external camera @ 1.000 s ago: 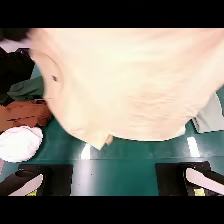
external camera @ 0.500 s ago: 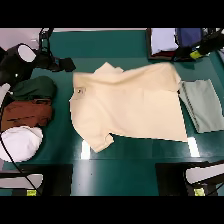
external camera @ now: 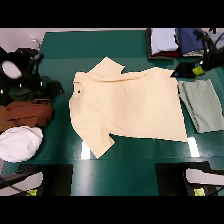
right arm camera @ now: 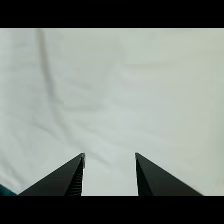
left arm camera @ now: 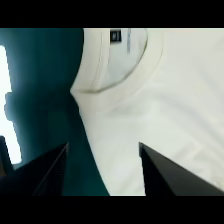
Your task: Fold the shirts.
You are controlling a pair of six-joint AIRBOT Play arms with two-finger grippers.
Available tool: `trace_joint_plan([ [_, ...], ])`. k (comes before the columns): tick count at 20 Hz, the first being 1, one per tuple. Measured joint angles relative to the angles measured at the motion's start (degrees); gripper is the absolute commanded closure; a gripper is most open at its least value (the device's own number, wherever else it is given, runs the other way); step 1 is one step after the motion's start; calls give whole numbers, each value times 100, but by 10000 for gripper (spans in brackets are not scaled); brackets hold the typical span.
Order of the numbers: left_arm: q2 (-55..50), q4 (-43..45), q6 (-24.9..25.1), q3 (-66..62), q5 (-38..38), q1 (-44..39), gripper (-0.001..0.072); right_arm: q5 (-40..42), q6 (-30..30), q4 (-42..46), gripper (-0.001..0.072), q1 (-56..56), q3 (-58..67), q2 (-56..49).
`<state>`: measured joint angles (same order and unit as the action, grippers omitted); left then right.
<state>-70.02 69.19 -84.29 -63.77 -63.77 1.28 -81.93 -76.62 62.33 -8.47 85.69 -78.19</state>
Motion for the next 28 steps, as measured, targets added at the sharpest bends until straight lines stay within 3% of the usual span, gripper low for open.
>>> trace_joint_plan([
  [6, 774, -678, -7, 2247, 431, 31, 178, 566, 96, -343, 346, -55, -1720, 1233],
  [13, 935, -1934, 516, 3364, 1182, -138, 180, 894, 118, -417, 346, -59, -2138, 1794],
  [14, 938, -2024, 560, 3423, 1311, -293, 313, 922, 118, -431, 346, -59, -2153, 1834],
  [16, 925, -2041, 575, 3512, 1578, -610, 689, 929, 116, -431, 346, -72, -2168, 1884],
  [22, 925, -1875, 509, 2988, 1405, -949, 684, 433, 109, -74, 337, -857, -2546, 2076],
  [23, 925, -1832, 505, 2817, 1296, -957, 684, 352, 107, 125, 225, -1137, -2785, 2168],
  [24, 927, -1810, 507, 2638, 1237, -970, 684, 280, 105, 352, 174, -1464, -3062, 2264],
  [28, 929, -1740, 581, 2061, 999, -990, 684, 138, 109, 960, 209, -2870, -4142, 2387],
])
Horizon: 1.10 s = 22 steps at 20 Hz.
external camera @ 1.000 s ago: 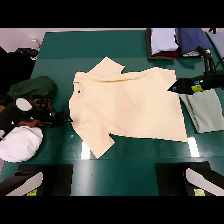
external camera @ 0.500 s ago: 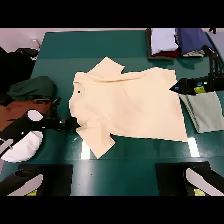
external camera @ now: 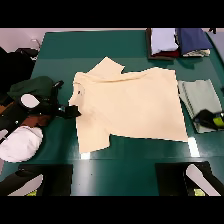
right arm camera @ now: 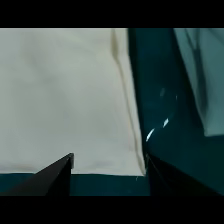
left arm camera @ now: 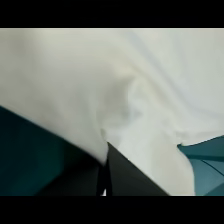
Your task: Fold the shirts.
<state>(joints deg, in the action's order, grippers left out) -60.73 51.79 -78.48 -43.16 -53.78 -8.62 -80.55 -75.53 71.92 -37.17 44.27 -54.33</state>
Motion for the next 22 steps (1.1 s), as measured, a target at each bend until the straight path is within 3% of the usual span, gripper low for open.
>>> trace_joint_plan([
  [4, -2, 33, 63, -190, -94, -11, 684, 2, 129, 184, 264, -822, -758, -295],
  [9, -2, 46, 85, -249, -114, -11, 684, 184, 190, 17, 267, -407, -1062, -752],
  [13, 11, 59, 96, -275, -236, -11, 685, 411, 251, -492, 664, 284, -1117, -1054],
  [14, 48, 61, 96, -304, -278, -11, 685, 468, 282, -518, 692, 457, -1082, -1047],
  [18, 562, 240, -39, -662, -393, -11, 685, 470, 352, -684, 693, 1016, -501, -466],
  [22, 1300, 595, -291, -1862, -501, -13, 685, 428, 343, -758, 693, 1464, 949, 400],
])
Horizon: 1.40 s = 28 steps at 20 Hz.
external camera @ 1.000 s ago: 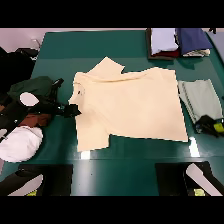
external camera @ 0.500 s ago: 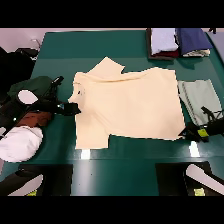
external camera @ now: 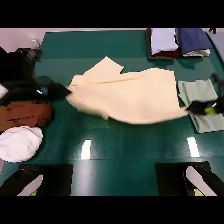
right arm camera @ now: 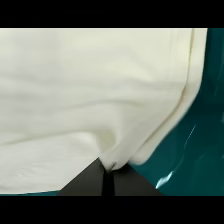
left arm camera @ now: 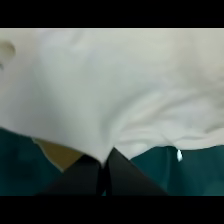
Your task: Fold the shirts.
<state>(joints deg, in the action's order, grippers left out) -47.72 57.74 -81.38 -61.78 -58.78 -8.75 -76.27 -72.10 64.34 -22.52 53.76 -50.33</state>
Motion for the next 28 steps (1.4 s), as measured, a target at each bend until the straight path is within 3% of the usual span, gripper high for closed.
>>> trace_joint_plan([
  [8, 503, 765, -295, -4024, 94, 0, 685, 216, -173, 236, 693, 267, 4210, 680],
  [13, 487, 1165, -551, -5202, 254, 0, 684, -280, -442, 505, 694, 291, 6223, 199],
  [16, 164, 1556, -699, -5313, -407, 0, 683, -448, -560, 538, 694, 291, 6255, -13],
  [21, -866, 1834, -815, -4380, -1274, 0, 683, -765, -623, 627, 694, 538, 5139, -673],
  [24, -1648, 1858, -844, -3453, -1246, 0, 683, -785, -619, 824, 694, 968, 4398, -1399],
  [28, -2811, 1834, -866, -2656, -549, 59, 683, -476, -599, 1182, 694, 1353, 3744, -2638],
])
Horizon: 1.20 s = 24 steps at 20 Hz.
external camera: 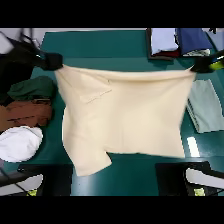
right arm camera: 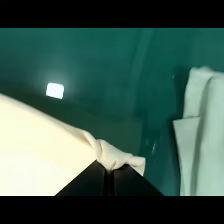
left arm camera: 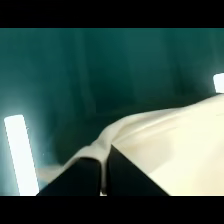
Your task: Fold the shirts.
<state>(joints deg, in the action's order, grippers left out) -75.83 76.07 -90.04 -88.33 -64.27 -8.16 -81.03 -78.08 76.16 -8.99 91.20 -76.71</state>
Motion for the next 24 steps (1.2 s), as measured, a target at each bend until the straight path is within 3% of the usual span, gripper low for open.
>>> trace_joint_plan([
  [4, -931, -439, -118, 232, 909, 293, 684, 229, 0, 85, 693, 116, 319, -1187],
  [7, -1270, -960, 55, 282, 1185, 557, 684, 278, 0, 103, 694, 149, 859, -1762],
  [12, -1432, -1147, 560, 343, 254, 789, 683, -31, 2, 125, 694, 11, 968, -1888],
  [18, -1467, -1062, 723, 935, -282, 820, 681, 317, 9, 155, 693, -61, -529, -1226],
  [19, -1467, -1058, 734, 1040, -310, 815, 634, 407, 11, 162, 691, -48, -780, -1128],
  [20, -1467, -1056, 741, 1126, -330, 813, 294, 527, 9, 164, 620, -35, -1003, -1027],
  [21, -1467, -1016, 741, 1187, -358, 813, 172, 649, 2, 164, 337, -20, -1215, -929],
  [22, -1464, -1019, 734, 1231, -374, 817, 232, 767, -9, 192, 296, -20, -1392, -839],
  [24, -1386, -1023, 715, 1287, -435, 809, 228, 938, -52, 155, 297, -46, -1606, -667],
])
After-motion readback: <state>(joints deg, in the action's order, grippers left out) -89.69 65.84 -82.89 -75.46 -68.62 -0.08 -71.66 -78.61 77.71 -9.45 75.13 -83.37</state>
